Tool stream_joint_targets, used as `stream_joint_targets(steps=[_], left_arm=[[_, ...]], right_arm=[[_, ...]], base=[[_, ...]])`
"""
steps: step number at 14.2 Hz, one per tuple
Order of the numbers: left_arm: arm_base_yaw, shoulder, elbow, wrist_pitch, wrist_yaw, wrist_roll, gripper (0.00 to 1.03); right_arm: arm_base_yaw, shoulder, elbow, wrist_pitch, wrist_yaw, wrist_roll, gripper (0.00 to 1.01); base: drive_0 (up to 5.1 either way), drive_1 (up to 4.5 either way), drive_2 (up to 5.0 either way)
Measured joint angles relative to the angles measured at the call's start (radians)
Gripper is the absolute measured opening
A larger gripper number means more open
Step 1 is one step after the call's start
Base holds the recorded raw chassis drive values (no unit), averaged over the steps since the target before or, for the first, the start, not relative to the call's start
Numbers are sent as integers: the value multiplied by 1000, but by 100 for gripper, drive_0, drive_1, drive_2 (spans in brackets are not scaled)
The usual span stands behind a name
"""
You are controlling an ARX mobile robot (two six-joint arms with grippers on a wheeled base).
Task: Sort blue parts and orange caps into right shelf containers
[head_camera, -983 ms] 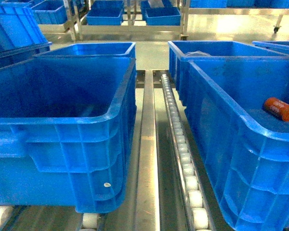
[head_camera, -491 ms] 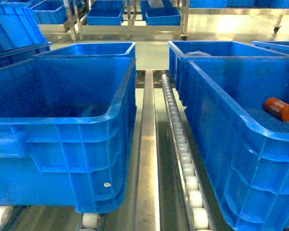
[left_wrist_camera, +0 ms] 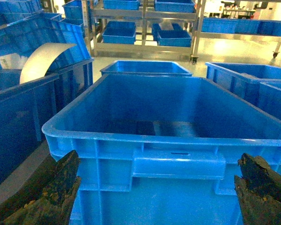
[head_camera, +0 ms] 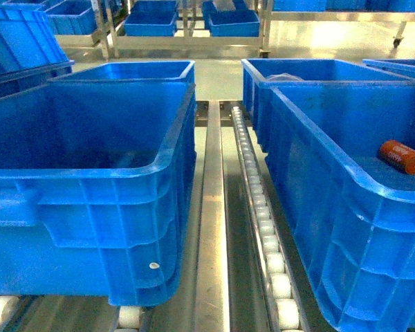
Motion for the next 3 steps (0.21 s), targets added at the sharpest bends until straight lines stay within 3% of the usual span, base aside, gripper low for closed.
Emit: stream_joint_targets(steps=[3], left_arm=[[0,0,0,0,0,0,98]], right_arm=[[0,0,0,0,0,0,98]], base=[[0,0,0]])
